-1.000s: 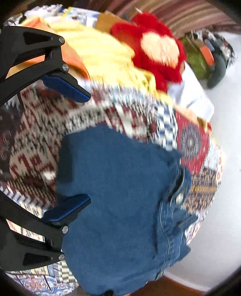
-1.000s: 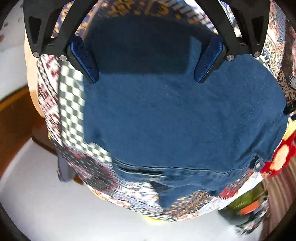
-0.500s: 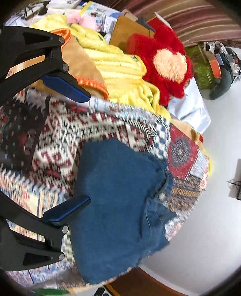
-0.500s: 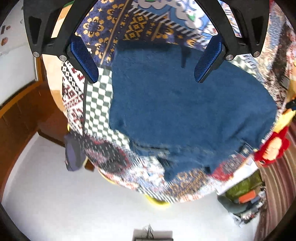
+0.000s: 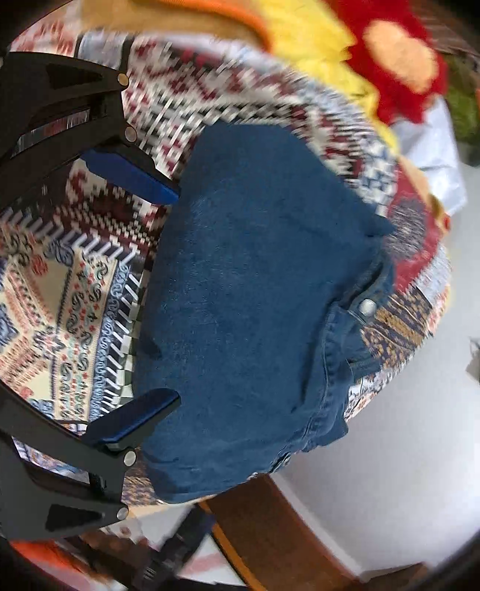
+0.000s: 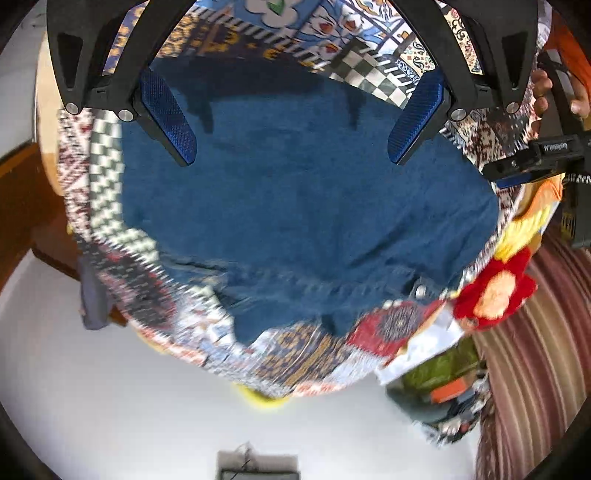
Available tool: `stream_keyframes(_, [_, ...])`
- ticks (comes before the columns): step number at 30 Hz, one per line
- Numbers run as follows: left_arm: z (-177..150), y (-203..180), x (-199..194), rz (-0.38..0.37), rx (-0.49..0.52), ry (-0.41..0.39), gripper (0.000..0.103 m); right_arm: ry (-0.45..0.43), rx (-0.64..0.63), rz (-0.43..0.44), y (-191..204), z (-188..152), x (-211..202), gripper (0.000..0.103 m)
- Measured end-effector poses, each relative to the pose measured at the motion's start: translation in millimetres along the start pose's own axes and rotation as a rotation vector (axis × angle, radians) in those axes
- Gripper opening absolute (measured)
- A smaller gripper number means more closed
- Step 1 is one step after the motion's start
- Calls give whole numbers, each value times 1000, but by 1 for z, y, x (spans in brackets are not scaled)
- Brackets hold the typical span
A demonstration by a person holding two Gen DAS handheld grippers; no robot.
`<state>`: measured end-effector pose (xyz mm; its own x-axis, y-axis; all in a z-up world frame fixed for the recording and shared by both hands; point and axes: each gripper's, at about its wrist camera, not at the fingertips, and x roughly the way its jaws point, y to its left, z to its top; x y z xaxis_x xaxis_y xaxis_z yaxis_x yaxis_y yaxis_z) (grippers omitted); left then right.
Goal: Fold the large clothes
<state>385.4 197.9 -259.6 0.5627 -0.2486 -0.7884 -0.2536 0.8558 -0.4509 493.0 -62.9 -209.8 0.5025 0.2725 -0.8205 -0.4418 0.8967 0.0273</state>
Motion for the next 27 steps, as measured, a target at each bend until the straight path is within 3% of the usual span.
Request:
stream_keyframes(3, [-3,6,18,-30,-46,20,101,58,-24,17,8,-4,29,103])
stream_keyframes(7, [-1,16,37,-130,-136,28,101,143,-8,35,7,-14,67,103])
stream_keyframes(10, [4,22,44,-192,-221,5,101,120,-27,27,9,-18,69,103])
stream_keyframes(16, [20,31,62,-211,-315,-47,101,127,-33,41,6,-19,68,103])
stream_keyframes(18, [25,36,63,-171,-336,-90,93,127,-36,39,6,-19,67,103])
stream_keyframes(22, [34,35,62,-78,-336,-132,62,134,-36,40,7,-19,63,103])
stream_keyframes(25, [40,21,51,-26,-262,-165,46,136,-26,50,7,-19,57,103])
stream_keyframes(27, [49,9,39,-6,-198,-202,41,133,-21,54,7,-18,51,103])
